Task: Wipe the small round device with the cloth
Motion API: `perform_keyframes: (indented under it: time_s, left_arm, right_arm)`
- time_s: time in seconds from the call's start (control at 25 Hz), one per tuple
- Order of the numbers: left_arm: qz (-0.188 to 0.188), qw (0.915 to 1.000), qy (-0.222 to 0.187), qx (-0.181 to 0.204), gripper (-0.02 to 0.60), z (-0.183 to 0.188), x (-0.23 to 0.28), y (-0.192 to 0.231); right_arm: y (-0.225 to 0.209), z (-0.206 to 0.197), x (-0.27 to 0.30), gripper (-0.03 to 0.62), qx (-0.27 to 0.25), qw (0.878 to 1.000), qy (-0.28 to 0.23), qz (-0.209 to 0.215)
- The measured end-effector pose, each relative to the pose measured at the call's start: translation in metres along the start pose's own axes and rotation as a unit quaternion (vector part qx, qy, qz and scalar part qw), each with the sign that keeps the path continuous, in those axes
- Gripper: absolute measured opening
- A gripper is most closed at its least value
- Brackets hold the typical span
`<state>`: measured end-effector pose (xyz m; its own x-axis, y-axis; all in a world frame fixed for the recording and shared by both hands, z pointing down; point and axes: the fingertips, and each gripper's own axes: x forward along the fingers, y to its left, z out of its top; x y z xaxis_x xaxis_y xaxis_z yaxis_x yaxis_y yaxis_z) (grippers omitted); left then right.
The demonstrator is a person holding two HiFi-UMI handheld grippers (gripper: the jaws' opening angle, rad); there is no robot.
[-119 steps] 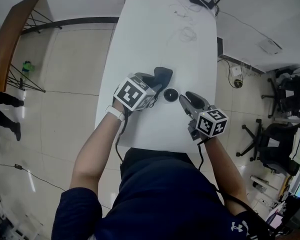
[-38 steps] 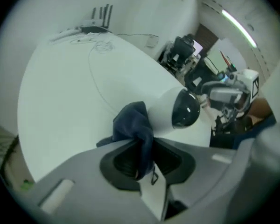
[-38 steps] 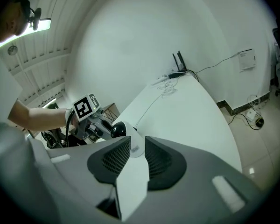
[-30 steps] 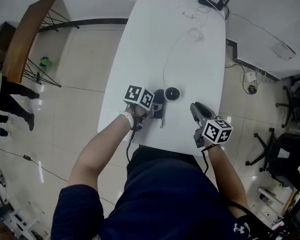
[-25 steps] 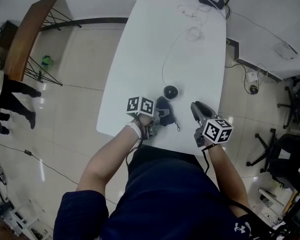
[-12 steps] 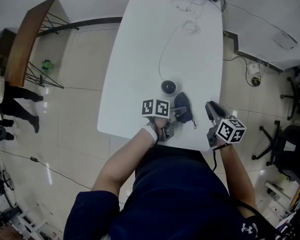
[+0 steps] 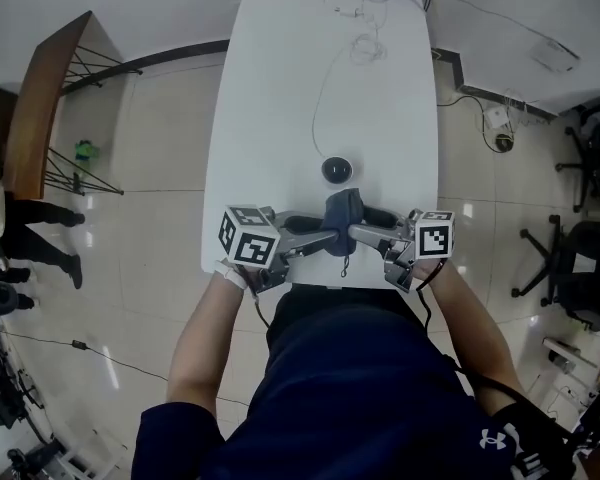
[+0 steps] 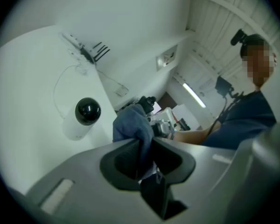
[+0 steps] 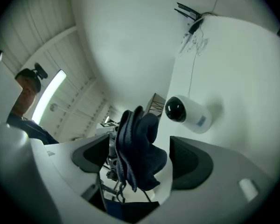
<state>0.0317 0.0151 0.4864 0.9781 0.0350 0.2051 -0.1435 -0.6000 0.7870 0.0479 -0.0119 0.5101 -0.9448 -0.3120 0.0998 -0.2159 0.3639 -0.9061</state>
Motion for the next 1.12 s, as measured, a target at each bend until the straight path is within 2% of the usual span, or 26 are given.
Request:
perform_keyframes:
  time_s: [0.12,0.24,0.32,0.4,0.44,0.52,0.6,0.64,0.68,0.72,0.76,0.8,0.84,0.88,0.96,1.04,1.12]
  left_arm:
    - [-0.067,0.9969,-0.029,0.028,0.076,0.015,-0.017,-0.024]
    - [-0.108,0.9926,-0.048,0.027,0.077,0.022,-0.030,-0.038]
    - [-0.116,0.9917,-0.055,0.006,0.078,0.022,-0.032,-0.036]
    - [-0.109,0.9916,-0.065,-0.023,0.080,0.016,-0.032,-0.021]
    - [-0.101,0.9919,-0.069,-0.035,0.082,0.013,-0.032,-0.013]
    - [-0.080,0.9928,-0.075,-0.050,0.099,0.007,-0.033,-0.001]
    - [-0.048,0.9918,-0.101,-0.061,0.141,0.007,-0.043,0.011]
    - [-0.027,0.9898,-0.123,-0.066,0.149,0.010,-0.051,0.020]
    - [-0.002,0.9868,-0.146,-0.070,0.150,0.012,-0.062,0.029]
    - [0.026,0.9833,-0.166,-0.070,0.150,0.013,-0.072,0.038]
    - [0.055,0.9801,-0.179,-0.066,0.149,0.013,-0.081,0.046]
    - [0.081,0.9775,-0.185,-0.059,0.147,0.011,-0.089,0.052]
    - [0.104,0.9755,-0.187,-0.052,0.146,0.010,-0.094,0.056]
    - [0.124,0.9737,-0.186,-0.046,0.142,0.008,-0.097,0.059]
    - [0.149,0.9701,-0.187,-0.041,0.136,0.007,-0.101,0.063]
    - [0.156,0.9679,-0.192,-0.047,0.129,0.006,-0.101,0.063]
    - [0.155,0.9675,-0.192,-0.055,0.126,0.003,-0.099,0.063]
  right_arm:
    - [0.018,-0.001,0.015,0.410,0.028,0.998,-0.005,0.050]
    - [0.039,-0.006,0.027,0.401,0.033,0.995,0.001,0.096]
    - [0.047,-0.006,0.029,0.261,0.022,0.994,-0.008,0.107]
    - [0.045,-0.005,0.031,0.162,0.004,0.996,-0.019,0.083]
    - [0.042,-0.006,0.032,0.141,-0.005,0.998,-0.021,0.063]
    - [0.037,-0.006,0.033,0.118,-0.027,0.999,-0.023,0.025]
    - [0.032,0.005,0.030,0.114,-0.075,0.997,-0.026,-0.026]
    - [0.026,0.017,0.025,0.114,-0.119,0.990,-0.024,-0.072]
    - [0.016,0.031,0.018,0.115,-0.179,0.975,-0.014,-0.134]
    - [0.004,0.047,0.009,0.117,-0.246,0.948,0.004,-0.204]
    - [-0.006,0.063,0.002,0.118,-0.307,0.913,0.024,-0.267]
    - [-0.012,0.076,-0.001,0.120,-0.354,0.882,0.040,-0.307]
    - [-0.012,0.084,0.001,0.120,-0.382,0.865,0.053,-0.321]
    - [-0.008,0.086,0.010,0.120,-0.396,0.860,0.068,-0.314]
    - [-0.004,0.076,0.033,0.120,-0.407,0.859,0.106,-0.290]
    - [-0.012,0.057,0.052,0.120,-0.412,0.852,0.146,-0.288]
    - [-0.021,0.042,0.058,0.120,-0.401,0.853,0.159,-0.294]
